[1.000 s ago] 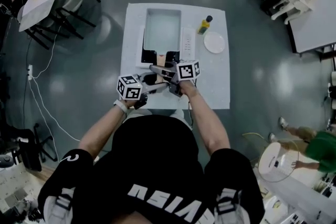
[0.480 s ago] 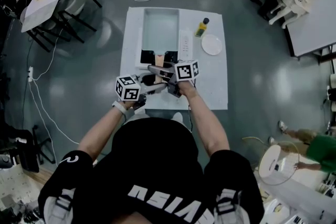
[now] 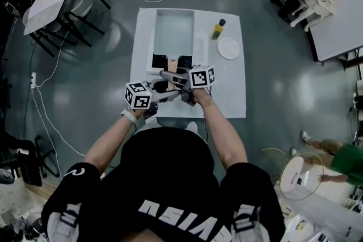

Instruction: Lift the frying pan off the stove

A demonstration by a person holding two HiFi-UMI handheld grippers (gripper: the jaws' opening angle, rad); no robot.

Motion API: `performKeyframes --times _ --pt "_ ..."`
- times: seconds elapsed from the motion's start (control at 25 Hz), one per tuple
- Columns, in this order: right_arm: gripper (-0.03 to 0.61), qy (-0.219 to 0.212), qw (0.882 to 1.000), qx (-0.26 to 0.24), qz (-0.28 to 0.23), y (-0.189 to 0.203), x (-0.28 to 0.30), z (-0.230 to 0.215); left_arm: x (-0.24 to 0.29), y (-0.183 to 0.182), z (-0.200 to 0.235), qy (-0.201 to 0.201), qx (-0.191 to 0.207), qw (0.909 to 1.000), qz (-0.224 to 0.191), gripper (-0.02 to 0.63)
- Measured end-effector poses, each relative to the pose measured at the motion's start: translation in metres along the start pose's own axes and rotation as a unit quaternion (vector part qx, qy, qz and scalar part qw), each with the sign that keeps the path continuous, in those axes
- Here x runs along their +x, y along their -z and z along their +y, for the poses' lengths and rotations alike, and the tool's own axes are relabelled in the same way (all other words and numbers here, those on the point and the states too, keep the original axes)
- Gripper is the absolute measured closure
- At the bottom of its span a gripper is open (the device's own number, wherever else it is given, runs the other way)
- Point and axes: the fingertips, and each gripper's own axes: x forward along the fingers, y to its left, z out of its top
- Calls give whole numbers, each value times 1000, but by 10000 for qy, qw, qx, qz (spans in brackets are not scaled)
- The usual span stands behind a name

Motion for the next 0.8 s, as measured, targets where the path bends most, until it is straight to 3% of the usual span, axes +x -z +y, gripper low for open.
performKeyframes --times 0.44,0.8 --pt "393 92 9998 -4 -198 5 -12 3 6 6 -10 168 59 9997 144 390" --pt "393 313 9984 108 -469 16 -63 0 44 23 -35 453 68 9981 408 390"
